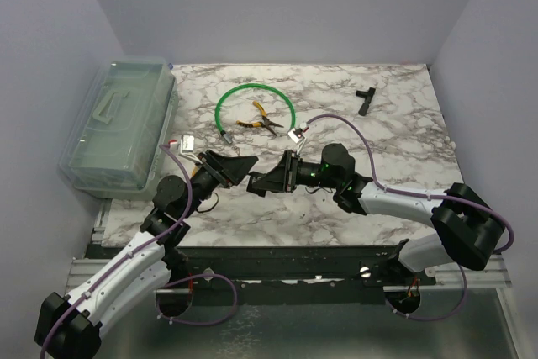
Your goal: Unlock with the key
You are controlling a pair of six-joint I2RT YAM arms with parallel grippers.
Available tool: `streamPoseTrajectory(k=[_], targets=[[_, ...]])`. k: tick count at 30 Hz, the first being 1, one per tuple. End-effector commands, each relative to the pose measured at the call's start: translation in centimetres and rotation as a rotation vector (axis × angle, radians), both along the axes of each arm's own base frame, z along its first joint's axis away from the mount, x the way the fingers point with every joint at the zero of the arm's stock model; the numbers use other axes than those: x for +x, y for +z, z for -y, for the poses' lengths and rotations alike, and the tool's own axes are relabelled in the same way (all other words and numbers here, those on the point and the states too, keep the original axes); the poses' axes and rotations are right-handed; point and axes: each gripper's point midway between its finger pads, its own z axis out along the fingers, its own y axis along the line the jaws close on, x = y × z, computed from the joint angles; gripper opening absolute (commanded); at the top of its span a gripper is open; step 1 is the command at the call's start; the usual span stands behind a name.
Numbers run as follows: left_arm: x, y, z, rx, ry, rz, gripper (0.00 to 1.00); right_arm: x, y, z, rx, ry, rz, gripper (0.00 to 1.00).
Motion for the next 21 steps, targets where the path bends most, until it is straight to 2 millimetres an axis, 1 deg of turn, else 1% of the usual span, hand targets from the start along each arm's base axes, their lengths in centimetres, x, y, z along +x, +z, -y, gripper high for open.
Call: streamPoseTrajectory(k=[1,7,9,14,21], targets=[[-0.9,2.1,0.6,-0.024,-0.056,0.07,0.73,1.9,1.3,0.1,0.027,-0.077,0.04,0.0],[-0.5,0.8,1.0,-0.012,-0.06,0.018,0.75,1.7,2.2,0.3,0.044,-0.071,0.069,0.0],[-0.4,0.5,1.1,-0.011,-0.063,0.005,0.77,1.7,2.3,0.3,0.044,-0.071,0.073,0.0],[-0.4,0.2,1.1,-0.003,-0.065,-0.005,0.84,1.7,2.3,0.5,0.047,-0.075,0.074,0.0],[-0.1,-0.6,0.7,0.01,-0.034,-0.038,0.86,1.9,2.4,0.7,0.048,-0.087,0.079,0.0]])
